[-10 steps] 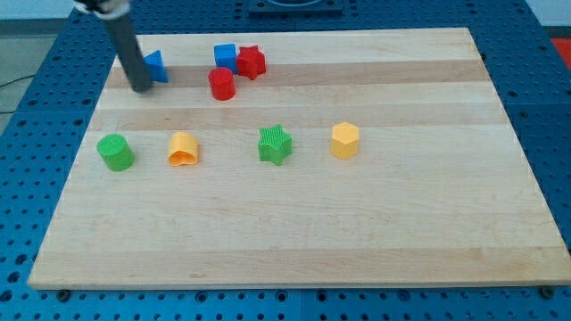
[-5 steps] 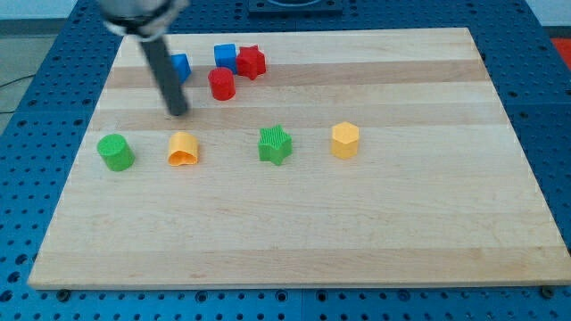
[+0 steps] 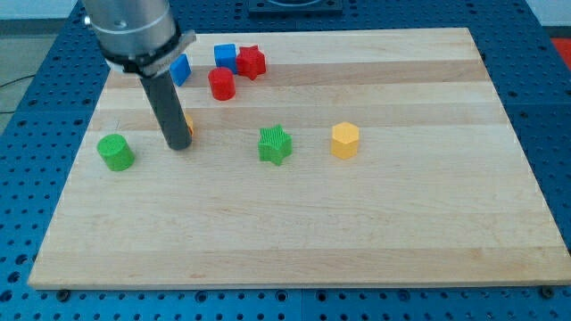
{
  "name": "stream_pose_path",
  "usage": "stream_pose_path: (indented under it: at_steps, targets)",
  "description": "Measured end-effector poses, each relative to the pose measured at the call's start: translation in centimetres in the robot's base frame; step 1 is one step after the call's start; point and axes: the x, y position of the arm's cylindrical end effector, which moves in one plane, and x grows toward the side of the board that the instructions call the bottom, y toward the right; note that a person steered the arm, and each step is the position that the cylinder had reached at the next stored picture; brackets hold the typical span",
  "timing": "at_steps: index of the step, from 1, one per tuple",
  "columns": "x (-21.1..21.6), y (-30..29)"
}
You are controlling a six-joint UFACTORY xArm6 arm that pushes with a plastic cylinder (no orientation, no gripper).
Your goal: Move yellow heart into the blue triangle
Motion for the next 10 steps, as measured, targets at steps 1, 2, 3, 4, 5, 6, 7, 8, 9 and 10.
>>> stream_pose_path:
  at_steps: [1, 2, 3, 4, 5, 6, 7, 8, 9, 10]
  targets:
    - [-4.2, -0.6]
    - [-7.2, -1.8]
    - [-9.5, -4.5]
    - [-11.5, -9.4]
    - [-10.8, -9.9]
    - [-11.4, -9.1]
    - [-12.3, -8.3]
    - [-10.9, -5.2]
    - [-9.2, -7.9]
    - [-0.6, -1.6]
